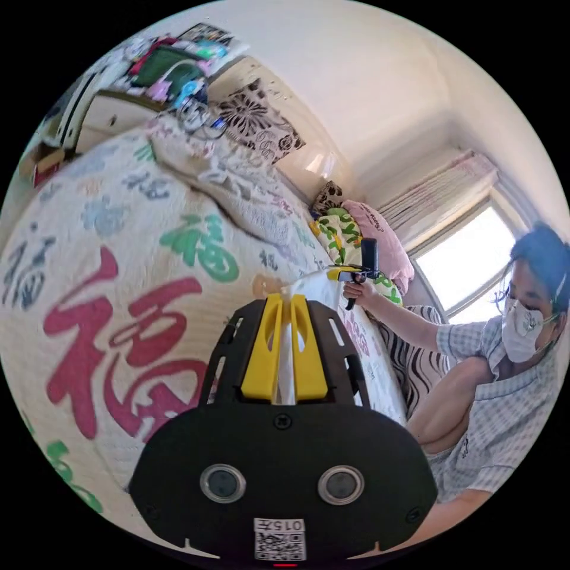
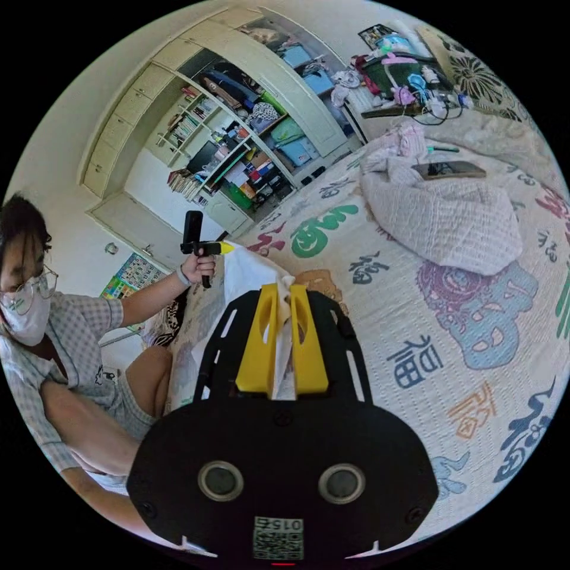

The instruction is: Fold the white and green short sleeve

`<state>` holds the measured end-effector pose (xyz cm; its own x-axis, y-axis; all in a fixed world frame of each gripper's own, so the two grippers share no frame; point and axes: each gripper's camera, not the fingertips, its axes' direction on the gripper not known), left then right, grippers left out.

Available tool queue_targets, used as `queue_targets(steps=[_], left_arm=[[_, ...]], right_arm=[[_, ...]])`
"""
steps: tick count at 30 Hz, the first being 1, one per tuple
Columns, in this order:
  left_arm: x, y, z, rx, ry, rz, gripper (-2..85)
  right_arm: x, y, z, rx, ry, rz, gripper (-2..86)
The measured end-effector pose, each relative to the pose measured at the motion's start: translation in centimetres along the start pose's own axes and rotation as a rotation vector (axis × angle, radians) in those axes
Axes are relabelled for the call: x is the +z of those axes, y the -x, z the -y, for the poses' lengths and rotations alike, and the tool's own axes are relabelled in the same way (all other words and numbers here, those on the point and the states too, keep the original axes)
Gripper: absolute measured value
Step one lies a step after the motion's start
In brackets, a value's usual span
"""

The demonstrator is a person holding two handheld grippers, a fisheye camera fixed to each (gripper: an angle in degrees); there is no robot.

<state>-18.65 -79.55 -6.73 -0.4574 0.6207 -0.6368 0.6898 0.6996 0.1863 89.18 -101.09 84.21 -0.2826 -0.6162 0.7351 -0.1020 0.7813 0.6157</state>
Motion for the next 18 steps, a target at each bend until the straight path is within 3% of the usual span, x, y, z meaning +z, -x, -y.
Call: queue_targets(steps=[8, 18], left_arm=[[-1.5, -7.7, -4.1, 0.344, 0.126, 0.035, -0.2], [2.4, -12.0, -15.9, 0.339, 0.315, 0.163, 0.5]], right_arm=[[-1.1, 7.6, -2.9, -0.296, 0.055, -0.052, 4.4], [5.8, 13.5, -10.8, -0.37, 0.384, -0.186, 5.0]])
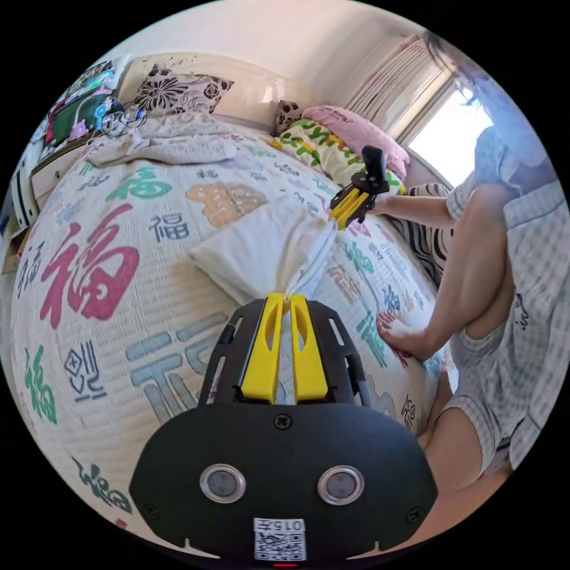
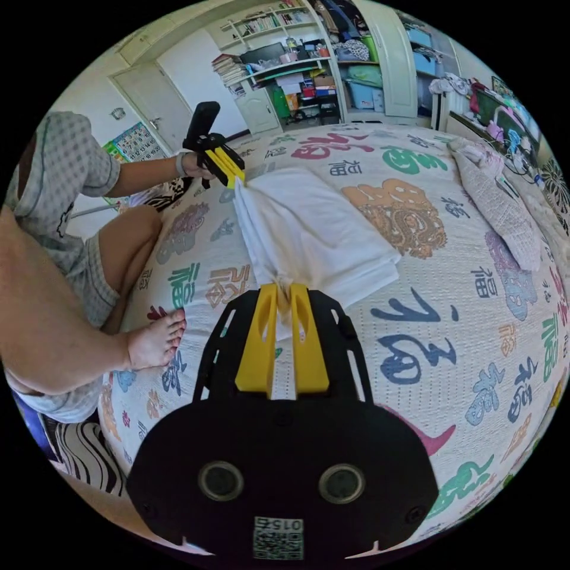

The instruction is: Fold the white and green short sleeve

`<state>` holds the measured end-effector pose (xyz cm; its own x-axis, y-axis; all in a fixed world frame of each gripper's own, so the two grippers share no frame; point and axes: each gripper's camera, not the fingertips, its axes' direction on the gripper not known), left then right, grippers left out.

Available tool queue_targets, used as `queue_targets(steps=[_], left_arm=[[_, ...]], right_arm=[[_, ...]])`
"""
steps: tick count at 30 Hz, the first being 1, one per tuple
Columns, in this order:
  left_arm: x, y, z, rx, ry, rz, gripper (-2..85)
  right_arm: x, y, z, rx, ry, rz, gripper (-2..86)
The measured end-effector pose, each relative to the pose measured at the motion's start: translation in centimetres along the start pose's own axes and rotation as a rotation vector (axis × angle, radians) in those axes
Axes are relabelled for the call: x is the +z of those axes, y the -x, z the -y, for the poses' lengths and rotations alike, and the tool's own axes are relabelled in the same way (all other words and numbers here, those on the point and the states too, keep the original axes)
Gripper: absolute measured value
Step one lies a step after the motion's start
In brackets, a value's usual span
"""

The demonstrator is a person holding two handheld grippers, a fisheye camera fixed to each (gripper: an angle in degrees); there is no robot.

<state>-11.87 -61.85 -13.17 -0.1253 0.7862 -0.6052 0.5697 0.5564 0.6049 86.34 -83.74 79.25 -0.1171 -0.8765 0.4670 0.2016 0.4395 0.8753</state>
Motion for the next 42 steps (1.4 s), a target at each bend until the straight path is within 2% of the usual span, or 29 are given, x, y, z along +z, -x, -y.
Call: queue_targets(steps=[6, 9, 11, 13, 15, 17, 21, 25, 27, 31, 35, 38, 42], left_arm=[[0.9, -2.2, -1.8, -0.123, 0.063, 0.102, 4.0], [-1.1, -2.9, -1.5, -0.205, 0.015, 0.083, 6.2], [-2.0, -3.6, -0.1, -0.218, -0.048, 0.102, 7.5], [-1.2, -4.0, 1.3, -0.195, -0.031, 0.092, 8.2], [0.5, -4.1, 2.3, -0.172, 0.032, 0.106, 8.5], [2.8, -3.7, 2.4, -0.189, 0.112, 0.104, 8.4], [2.9, -4.0, 1.7, -0.182, 0.129, 0.143, 6.5], [2.3, -4.9, 1.5, -0.158, 0.221, 0.18, 6.4], [1.0, -4.5, 1.7, -0.201, 0.21, 0.124, 8.3], [-3.4, -0.6, 1.2, -0.468, -0.04, 0.088, 10.6], [-3.4, 4.6, 0.6, -0.684, -0.152, -0.009, 10.9], [-2.4, 6.8, 0.5, -0.752, -0.147, -0.092, 6.7], [-3.4, 7.7, -0.9, -0.778, -0.125, -0.118, 2.4]], right_arm=[[0.1, 0.5, -0.9, 0.206, 0.036, 0.065, 7.0], [-1.7, 0.8, -0.3, 0.273, -0.051, 0.046, 7.5], [-1.6, 1.6, 2.1, 0.227, -0.084, 0.002, 7.9], [-0.2, 2.2, 4.2, 0.164, -0.054, 0.0, 7.9], [2.3, 2.7, 5.8, 0.107, 0.048, -0.002, 6.6], [5.3, 3.3, 6.4, 0.056, 0.175, -0.14, 1.6], [5.5, 3.7, 5.8, 0.04, 0.142, -0.152, -0.3], [6.1, 3.5, 6.3, 0.052, 0.149, -0.15, 0.9], [5.1, 2.0, 6.7, 0.165, 0.096, -0.101, 2.8], [2.4, -3.9, 5.3, 0.529, -0.132, -0.1, 7.3], [4.4, -10.4, 5.4, 0.754, -0.199, 0.102, 8.4], [6.4, -12.5, 6.8, 0.788, -0.173, 0.172, 4.7], [7.2, -13.9, 6.7, 0.823, -0.187, 0.216, 1.7]])
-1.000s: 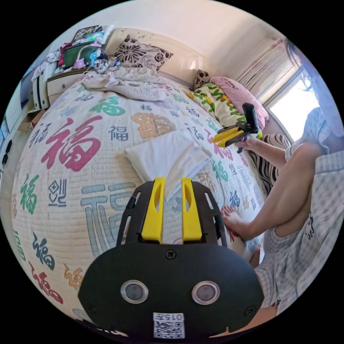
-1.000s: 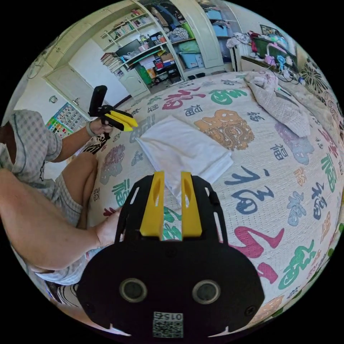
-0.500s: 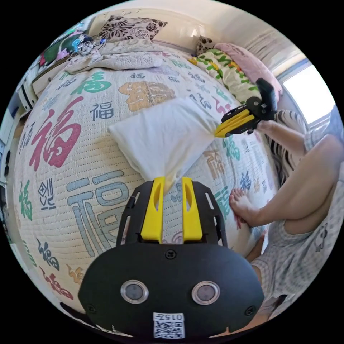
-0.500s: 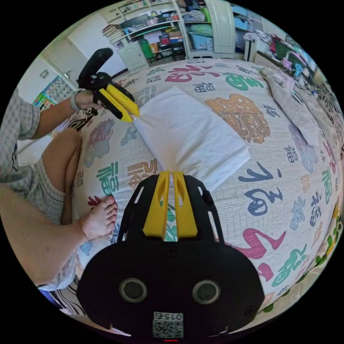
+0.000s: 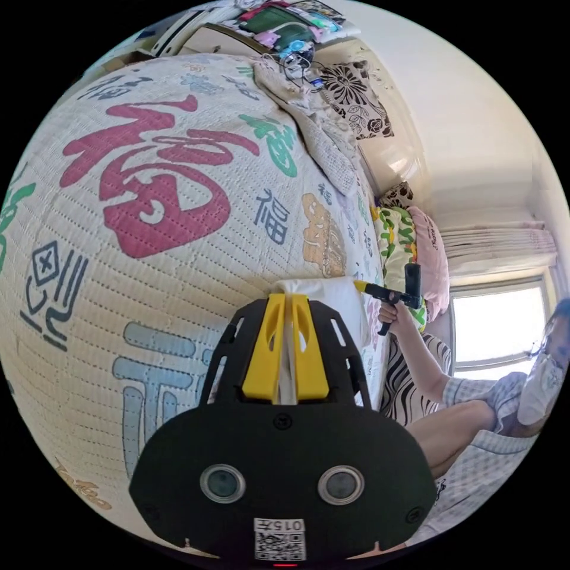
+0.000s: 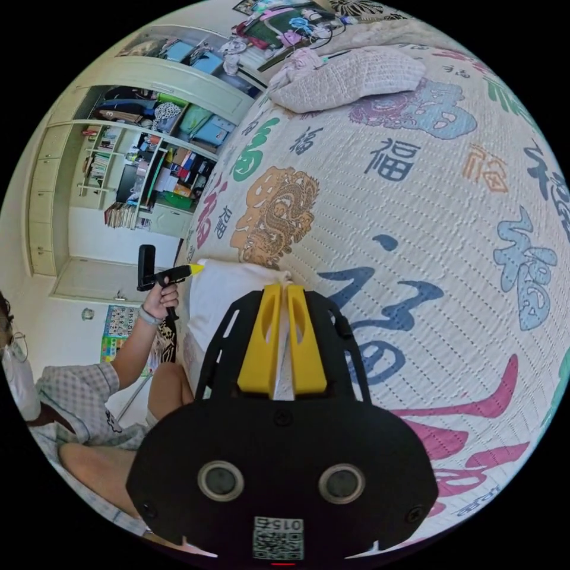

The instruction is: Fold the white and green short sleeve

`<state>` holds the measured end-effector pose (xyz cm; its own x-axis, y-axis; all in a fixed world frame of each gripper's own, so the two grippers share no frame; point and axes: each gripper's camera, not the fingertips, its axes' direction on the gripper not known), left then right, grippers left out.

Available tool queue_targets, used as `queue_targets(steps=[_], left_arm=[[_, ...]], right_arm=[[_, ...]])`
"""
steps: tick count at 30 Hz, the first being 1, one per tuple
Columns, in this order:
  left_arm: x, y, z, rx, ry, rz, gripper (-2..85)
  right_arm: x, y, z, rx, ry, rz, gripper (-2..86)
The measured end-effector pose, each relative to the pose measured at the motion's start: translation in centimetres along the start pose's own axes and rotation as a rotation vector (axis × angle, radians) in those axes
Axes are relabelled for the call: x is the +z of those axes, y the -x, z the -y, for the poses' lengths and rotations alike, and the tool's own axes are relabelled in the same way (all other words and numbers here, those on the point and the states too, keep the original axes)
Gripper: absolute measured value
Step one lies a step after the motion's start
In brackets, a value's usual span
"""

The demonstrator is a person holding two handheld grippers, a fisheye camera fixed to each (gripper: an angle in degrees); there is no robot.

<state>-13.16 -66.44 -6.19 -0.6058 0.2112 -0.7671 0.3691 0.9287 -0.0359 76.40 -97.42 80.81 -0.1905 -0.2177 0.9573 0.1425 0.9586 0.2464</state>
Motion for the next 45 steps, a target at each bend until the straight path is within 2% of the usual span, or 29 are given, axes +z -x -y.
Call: queue_targets(steps=[3, 6, 12, 18, 24, 28, 30, 35, 42, 45], left_arm=[[-0.6, 0.5, -0.6, 0.012, 0.003, 0.015, 2.3], [-2.2, 0.5, -2.1, -0.003, -0.004, -0.021, 7.2], [-5.4, 0.1, -10.3, -0.017, 0.073, -0.106, 10.1], [-4.4, 0.4, -13.7, -0.006, 0.151, -0.156, 4.0], [-6.6, -0.5, -16.8, 0.077, 0.203, 0.025, 0.1], [-8.5, 0.0, -19.3, 0.072, 0.185, -0.02, 2.4], [-10.4, -0.1, -20.7, 0.092, 0.159, -0.025, 7.7], [-16.5, 2.8, -23.2, 0.033, -0.002, -0.144, 13.4], [-13.4, 2.2, -22.6, 0.067, 0.074, -0.324, 12.7], [-12.2, 1.1, -23.5, 0.07, 0.122, -0.33, 8.1]], right_arm=[[1.2, -1.0, 0.4, 0.027, -0.006, 0.057, 2.4], [1.4, -0.4, 0.2, 0.02, -0.031, 0.095, 6.2], [4.4, 2.2, -3.2, -0.023, 0.136, 0.032, 10.3], [9.2, 3.4, -1.3, -0.057, 0.191, 0.024, 6.0], [12.1, 4.8, -0.2, -0.131, 0.236, -0.051, 3.1], [14.3, 4.6, 0.0, -0.127, 0.174, 0.054, 5.6], [14.4, 4.6, -0.2, -0.142, 0.142, 0.099, 8.4], [15.4, 2.2, 1.9, -0.073, -0.001, 0.263, 13.2], [24.5, 5.5, 7.2, -0.164, 0.13, 0.393, 12.5], [27.8, 8.1, 8.6, -0.202, 0.206, 0.346, 7.1]])
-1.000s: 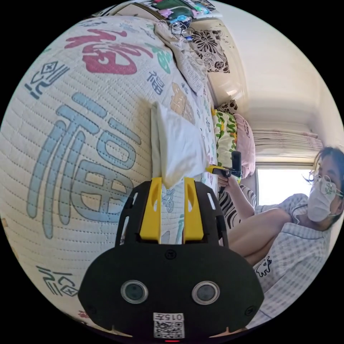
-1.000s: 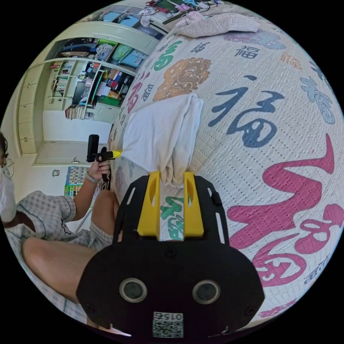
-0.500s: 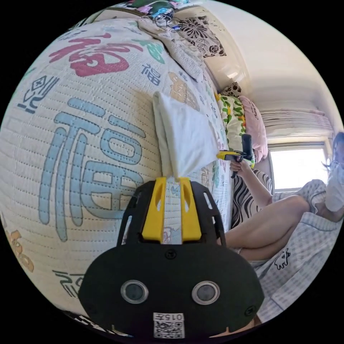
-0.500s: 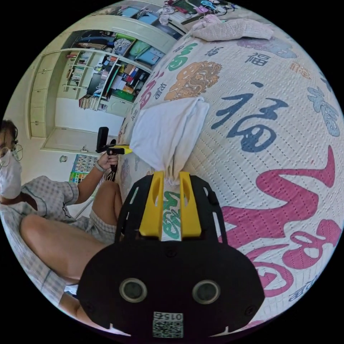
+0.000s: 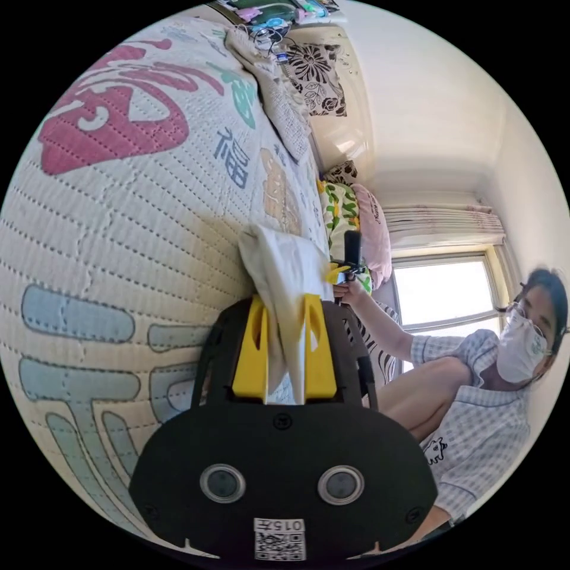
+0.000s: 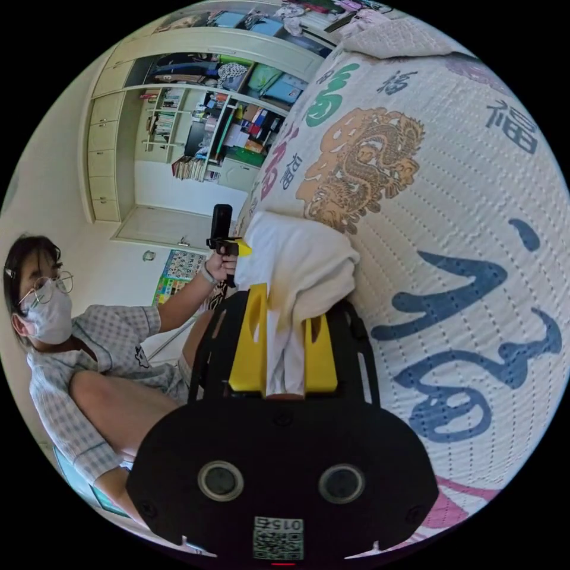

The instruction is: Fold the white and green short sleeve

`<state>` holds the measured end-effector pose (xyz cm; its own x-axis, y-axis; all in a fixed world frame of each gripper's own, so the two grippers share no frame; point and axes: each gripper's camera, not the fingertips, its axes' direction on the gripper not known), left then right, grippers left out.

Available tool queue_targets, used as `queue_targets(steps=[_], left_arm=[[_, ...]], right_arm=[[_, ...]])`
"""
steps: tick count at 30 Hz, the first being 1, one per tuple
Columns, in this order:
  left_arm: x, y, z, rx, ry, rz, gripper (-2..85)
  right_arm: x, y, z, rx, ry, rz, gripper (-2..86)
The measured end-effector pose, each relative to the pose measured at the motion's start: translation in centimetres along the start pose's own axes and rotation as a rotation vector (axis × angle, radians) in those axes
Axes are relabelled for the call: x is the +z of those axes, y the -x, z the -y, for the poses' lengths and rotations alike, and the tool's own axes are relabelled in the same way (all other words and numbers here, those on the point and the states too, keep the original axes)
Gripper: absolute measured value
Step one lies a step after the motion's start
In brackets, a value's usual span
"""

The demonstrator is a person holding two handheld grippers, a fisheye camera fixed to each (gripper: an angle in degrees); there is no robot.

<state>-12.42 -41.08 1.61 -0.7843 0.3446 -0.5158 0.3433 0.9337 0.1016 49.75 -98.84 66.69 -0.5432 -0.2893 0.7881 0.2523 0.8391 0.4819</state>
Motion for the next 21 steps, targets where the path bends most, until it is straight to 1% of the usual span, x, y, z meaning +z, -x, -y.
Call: queue_targets(steps=[2, 4, 6, 9, 11, 12, 14, 15, 17, 18, 20, 21], left_arm=[[-0.8, -0.9, -1.8, 0.008, 0.002, -0.015, 5.9], [-2.5, -2.1, -4.0, 0.03, -0.027, -0.021, 5.6], [-5.6, -3.6, -7.0, 0.038, -0.082, -0.029, 5.4], [-13.3, -6.6, -14.0, 0.045, -0.215, 0.019, 5.4], [-20.6, -8.9, -21.0, 0.007, -0.347, 0.095, 5.3], [-22.5, -9.5, -22.9, -0.007, -0.381, 0.122, 5.3], [-29.4, -12.0, -30.6, -0.071, -0.493, 0.259, 5.3], [-31.0, -12.6, -32.5, -0.097, -0.518, 0.295, 5.3], [-36.2, -14.1, -39.8, -0.195, -0.609, 0.387, 5.4], [-37.3, -14.3, -41.5, -0.223, -0.631, 0.401, 5.4], [-40.5, -14.3, -47.8, -0.321, -0.72, 0.432, 5.4], [-41.1, -14.1, -49.2, -0.345, -0.738, 0.445, 5.4]], right_arm=[[1.8, 1.0, 1.0, 0.01, -0.013, 0.008, 4.4], [3.4, 2.7, 2.1, -0.023, -0.023, 0.045, 4.0], [6.0, 5.5, 4.1, -0.098, 0.021, 0.035, 3.8], [12.8, 10.7, 9.1, -0.236, 0.128, 0.094, 3.6], [20.2, 15.2, 13.7, -0.352, 0.216, 0.171, 3.5], [22.3, 16.4, 14.9, -0.379, 0.24, 0.193, 3.5], [31.3, 21.3, 18.8, -0.457, 0.34, 0.278, 3.4], [33.6, 22.5, 19.5, -0.476, 0.362, 0.288, 3.4], [42.3, 26.8, 21.7, -0.5, 0.439, 0.316, 3.4], [44.3, 27.7, 22.1, -0.5, 0.456, 0.325, 3.4], [51.7, 30.7, 23.2, -0.477, 0.517, 0.331, 3.5], [53.4, 31.3, 23.4, -0.482, 0.529, 0.316, 3.5]])
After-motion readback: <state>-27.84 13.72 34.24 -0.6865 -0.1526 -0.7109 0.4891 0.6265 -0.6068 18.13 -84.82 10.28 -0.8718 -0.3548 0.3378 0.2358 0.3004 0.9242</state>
